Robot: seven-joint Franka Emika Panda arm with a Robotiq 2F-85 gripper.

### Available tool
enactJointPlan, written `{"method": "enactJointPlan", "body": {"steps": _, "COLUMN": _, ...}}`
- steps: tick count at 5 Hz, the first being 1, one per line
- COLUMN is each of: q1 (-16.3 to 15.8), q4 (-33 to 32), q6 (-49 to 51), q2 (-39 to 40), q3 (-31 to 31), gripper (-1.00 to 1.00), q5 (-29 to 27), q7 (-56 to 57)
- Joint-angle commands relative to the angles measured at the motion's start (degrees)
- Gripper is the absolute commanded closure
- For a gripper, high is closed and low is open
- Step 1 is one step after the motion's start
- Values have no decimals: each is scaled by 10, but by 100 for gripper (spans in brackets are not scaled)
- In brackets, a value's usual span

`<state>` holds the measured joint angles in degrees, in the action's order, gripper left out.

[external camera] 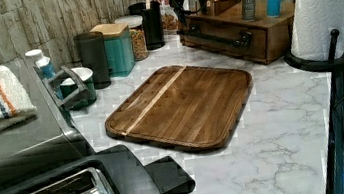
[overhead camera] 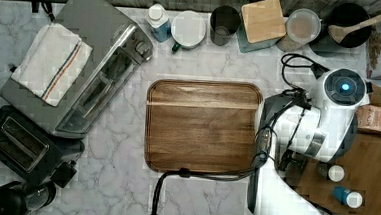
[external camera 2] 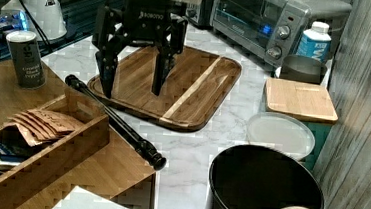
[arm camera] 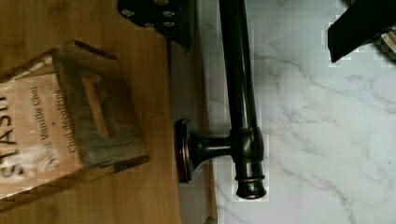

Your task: Open the drawer.

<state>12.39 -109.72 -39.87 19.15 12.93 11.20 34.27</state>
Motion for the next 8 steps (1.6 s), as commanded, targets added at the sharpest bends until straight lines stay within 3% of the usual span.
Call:
{"method": "enactJointPlan", "body": {"steps": 1, "q1": -1, "q4": -17, "q6": -20, "q2": -6, "q3": 1, "gripper": -100, "q5": 14, "q7": 4}}
{"method": "enactJointPlan", "body": {"steps": 4, "q1": 1, "q4": -62, "q6": -75, "q2": 12, "q3": -4, "gripper": -100, "q5": -20, "q7": -25}}
{"method": "enactJointPlan", "body": {"steps": 8, "q1": -2, "q4": -97, "q6": -86, "q2": 19, "q3": 15, "gripper": -100, "q5": -3, "q7": -49}}
